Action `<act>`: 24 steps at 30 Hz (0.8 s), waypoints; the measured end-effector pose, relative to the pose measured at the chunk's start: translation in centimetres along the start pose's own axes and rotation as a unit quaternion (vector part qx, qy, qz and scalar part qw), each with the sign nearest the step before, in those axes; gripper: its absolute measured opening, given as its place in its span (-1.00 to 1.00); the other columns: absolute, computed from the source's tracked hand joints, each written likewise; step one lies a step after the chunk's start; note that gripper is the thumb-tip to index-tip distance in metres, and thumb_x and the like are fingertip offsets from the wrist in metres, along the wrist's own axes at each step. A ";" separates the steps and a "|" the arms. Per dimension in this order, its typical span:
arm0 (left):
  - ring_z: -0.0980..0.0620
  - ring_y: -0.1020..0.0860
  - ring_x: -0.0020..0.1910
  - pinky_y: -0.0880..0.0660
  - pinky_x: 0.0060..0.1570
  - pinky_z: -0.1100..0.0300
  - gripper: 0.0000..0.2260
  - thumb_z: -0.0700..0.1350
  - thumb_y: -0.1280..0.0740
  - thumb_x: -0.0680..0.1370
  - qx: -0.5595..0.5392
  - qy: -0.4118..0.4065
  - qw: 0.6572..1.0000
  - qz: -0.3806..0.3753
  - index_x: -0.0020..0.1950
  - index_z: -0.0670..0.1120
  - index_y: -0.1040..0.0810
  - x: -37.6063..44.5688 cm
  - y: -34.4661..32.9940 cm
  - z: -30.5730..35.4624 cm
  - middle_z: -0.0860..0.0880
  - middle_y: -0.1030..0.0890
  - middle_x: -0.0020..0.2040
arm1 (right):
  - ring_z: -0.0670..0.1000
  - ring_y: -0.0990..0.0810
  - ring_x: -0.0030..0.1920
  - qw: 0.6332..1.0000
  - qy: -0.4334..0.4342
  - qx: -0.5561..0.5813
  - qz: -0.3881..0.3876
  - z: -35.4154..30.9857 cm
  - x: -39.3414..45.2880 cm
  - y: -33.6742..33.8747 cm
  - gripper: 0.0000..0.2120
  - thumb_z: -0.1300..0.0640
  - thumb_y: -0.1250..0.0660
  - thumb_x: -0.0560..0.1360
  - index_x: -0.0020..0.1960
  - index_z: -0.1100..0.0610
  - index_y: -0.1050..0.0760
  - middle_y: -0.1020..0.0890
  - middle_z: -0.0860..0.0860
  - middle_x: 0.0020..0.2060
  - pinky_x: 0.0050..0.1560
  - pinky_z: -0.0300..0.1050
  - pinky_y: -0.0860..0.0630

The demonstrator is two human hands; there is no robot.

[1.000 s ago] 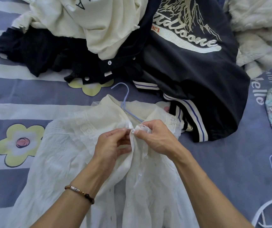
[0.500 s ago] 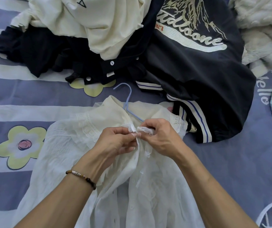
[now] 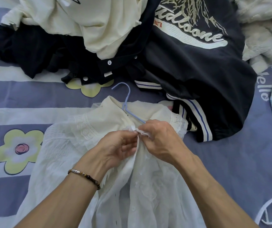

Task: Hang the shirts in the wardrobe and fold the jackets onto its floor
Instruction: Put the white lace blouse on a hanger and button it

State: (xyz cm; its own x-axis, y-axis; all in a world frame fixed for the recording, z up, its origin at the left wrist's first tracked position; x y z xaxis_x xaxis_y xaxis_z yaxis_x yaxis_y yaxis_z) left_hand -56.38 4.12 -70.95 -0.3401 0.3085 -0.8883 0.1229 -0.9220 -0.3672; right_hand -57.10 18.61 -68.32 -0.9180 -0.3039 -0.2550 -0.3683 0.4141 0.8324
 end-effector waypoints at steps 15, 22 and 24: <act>0.06 -0.59 -0.38 -0.53 -0.41 0.29 -0.94 -0.27 -0.44 0.49 0.013 -0.116 0.987 0.110 -0.08 -0.26 -0.64 0.2 -0.4 -0.5 -0.13 -0.64 -0.28 | 0.04 -0.49 -0.35 0.963 -0.127 -0.010 0.239 -2.5 -2.4 -4.3 -0.93 0.17 -0.41 0.39 -0.13 0.10 -0.62 -0.51 -0.01 -0.34 -0.29 -0.05 -0.46; -0.15 -0.69 -0.02 -0.62 0.08 -0.03 -0.89 -0.23 -0.44 0.49 0.080 -0.100 0.988 0.085 -0.04 -0.26 -0.66 0.6 0.3 -0.1 -0.22 -0.71 -0.10 | -0.06 -0.46 -0.39 0.970 -0.101 0.082 0.205 -1.4 -2.0 -4.3 -0.89 0.22 -0.33 0.47 -0.19 0.14 -0.63 -0.49 -0.03 -0.36 -0.35 -0.11 -0.46; -0.12 -0.69 -0.06 -0.64 0.01 0.03 -0.89 -0.24 -0.43 0.49 0.108 -0.093 0.987 0.073 -0.04 -0.27 -0.66 0.7 0.3 0.2 -0.21 -0.71 -0.11 | -0.08 -0.46 -0.39 0.973 -0.084 0.081 0.201 -1.0 -2.0 -4.1 -0.90 0.19 -0.34 0.46 -0.18 0.13 -0.64 -0.49 -0.04 -0.35 -0.35 -0.17 -0.44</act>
State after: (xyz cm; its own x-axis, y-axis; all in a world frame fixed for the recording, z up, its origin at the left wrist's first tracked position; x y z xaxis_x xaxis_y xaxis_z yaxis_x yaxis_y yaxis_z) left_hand -56.74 4.07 -71.64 -0.5010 0.1390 -0.8542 -0.0117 -0.9880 -0.1539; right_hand -53.56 16.65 -70.70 -0.9987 0.0487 -0.0137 0.0186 0.6041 0.7967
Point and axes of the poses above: each hand's wrist, its own x-axis towards the middle knuckle, its own y-axis out of the back of the hand, z = x × y, the point moved 2 cm from there along x, towards the middle knuckle
